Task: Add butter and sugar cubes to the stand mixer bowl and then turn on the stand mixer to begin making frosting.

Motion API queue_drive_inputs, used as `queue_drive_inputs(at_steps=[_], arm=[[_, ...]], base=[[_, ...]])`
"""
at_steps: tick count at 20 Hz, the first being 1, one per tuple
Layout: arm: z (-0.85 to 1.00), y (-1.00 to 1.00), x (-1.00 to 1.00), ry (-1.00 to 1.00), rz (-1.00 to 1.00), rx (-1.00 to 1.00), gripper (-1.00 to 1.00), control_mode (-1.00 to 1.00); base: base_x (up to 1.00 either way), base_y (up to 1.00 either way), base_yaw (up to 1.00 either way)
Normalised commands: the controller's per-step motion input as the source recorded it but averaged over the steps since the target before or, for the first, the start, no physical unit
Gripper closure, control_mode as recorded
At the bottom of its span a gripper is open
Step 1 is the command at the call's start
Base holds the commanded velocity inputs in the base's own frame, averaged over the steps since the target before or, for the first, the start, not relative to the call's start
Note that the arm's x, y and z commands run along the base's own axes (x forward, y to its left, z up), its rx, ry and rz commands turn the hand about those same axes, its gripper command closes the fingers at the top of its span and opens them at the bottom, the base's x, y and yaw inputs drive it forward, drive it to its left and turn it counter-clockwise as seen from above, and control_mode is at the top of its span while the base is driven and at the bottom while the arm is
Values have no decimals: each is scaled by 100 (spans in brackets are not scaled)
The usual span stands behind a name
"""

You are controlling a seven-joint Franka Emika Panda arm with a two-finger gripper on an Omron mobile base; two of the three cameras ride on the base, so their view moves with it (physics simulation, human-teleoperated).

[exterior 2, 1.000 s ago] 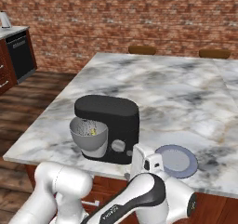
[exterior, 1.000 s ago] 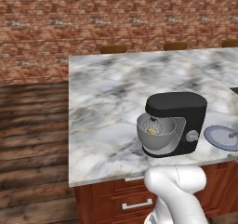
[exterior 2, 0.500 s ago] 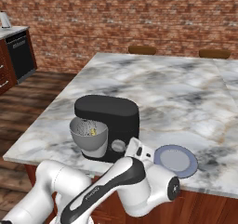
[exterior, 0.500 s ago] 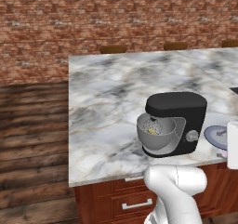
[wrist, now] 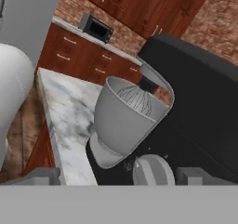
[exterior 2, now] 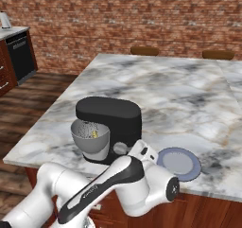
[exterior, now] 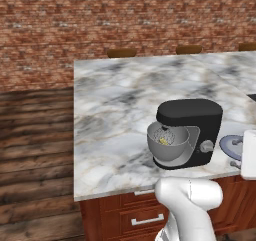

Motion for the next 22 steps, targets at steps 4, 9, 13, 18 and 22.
queue_drive_inputs(at_steps=[4, 9, 13, 18, 22], arm=[[0, 48, 0, 1, -21, 1, -100, -100], [-7, 20, 0, -2, -11, -1, -100, -100], [-2, 8, 0, -11, -11, 0, -100, -100], [-8, 3, 9, -13, -14, -4, -100, -100], [-10, 0, 30, -6, -13, -9, -100, -100]], base=[[0, 0, 0], [0, 0, 0], [0, 0, 0], [0, 0, 0], [0, 0, 0]])
